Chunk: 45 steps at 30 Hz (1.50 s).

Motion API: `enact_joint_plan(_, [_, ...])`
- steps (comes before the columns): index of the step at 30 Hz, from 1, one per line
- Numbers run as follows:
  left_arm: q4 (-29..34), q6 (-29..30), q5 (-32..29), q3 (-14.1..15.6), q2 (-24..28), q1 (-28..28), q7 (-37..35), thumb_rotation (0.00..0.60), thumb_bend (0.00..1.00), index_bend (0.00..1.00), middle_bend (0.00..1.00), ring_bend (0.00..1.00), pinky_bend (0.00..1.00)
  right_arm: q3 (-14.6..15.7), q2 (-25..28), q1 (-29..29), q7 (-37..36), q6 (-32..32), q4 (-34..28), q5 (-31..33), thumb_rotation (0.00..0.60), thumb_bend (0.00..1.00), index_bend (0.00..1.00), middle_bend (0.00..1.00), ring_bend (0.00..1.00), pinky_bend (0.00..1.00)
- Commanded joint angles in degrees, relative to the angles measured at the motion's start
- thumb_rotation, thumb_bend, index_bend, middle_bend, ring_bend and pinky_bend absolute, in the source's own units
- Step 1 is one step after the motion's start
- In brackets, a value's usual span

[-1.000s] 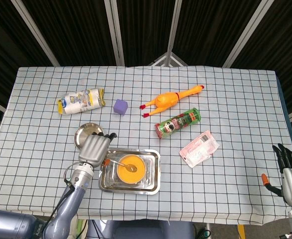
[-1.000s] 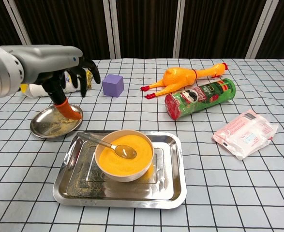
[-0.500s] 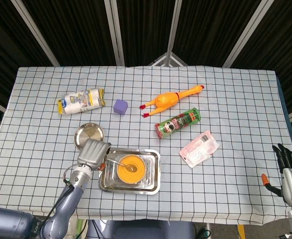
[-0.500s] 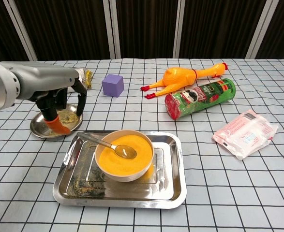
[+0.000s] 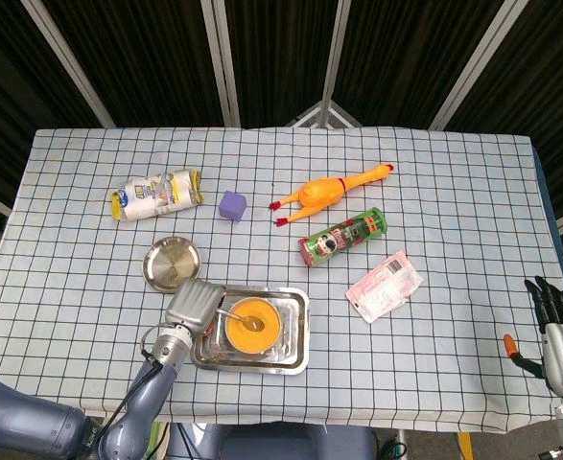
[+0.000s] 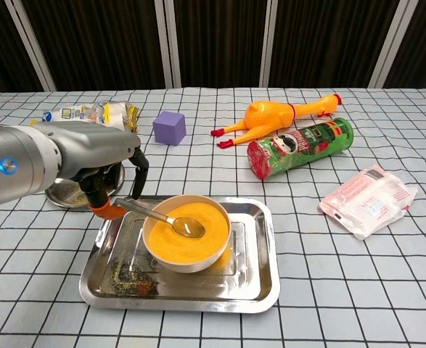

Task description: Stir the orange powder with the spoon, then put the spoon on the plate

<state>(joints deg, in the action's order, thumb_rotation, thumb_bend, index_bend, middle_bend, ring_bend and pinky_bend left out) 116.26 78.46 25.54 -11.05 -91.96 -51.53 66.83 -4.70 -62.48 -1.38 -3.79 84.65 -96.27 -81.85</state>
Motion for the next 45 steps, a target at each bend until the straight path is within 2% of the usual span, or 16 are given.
enact_joint_plan(1, [-1.0, 0.4, -0.4, 0.2, -1.1, -0.6, -0.1, 0.6, 0.47, 0.45, 1.0, 1.0, 0.97, 0.0, 0.0, 0.0, -0.1, 0.0, -0.1, 0.0, 0.6, 0.41, 0.0, 0.0, 0.0, 0.0])
enact_joint_plan(16, [-4.3, 0.8, -1.2, 0.2, -3.8, -2.2, -0.9, 0.6, 0.48, 0.46, 1.0, 1.0, 0.97, 0.0, 0.1, 0.0, -0.5, -0.1, -0.1, 0.0, 0.6, 0.41, 0.0, 0.0, 0.0, 0.0])
enact_joint_plan(21, [-5.1, 0.9, -1.3, 0.3, -4.5, -2.5, -1.4, 0.6, 0.51, 0.47, 1.0, 1.0, 0.97, 0.0, 0.1, 0.0, -0.6, -0.1, -0.2, 0.0, 0.6, 0.41, 0.0, 0.0, 0.0, 0.0])
enact_joint_plan(45, [-6.5, 1.5, -2.3, 1.0, -5.6, -3.6, -1.6, 0.6, 0.53, 0.48, 1.0, 1.0, 0.97, -0.1, 0.0, 0.0, -0.8, 0.1, -0.2, 0.0, 0.6, 0.41, 0.0, 0.0, 0.0, 0.0])
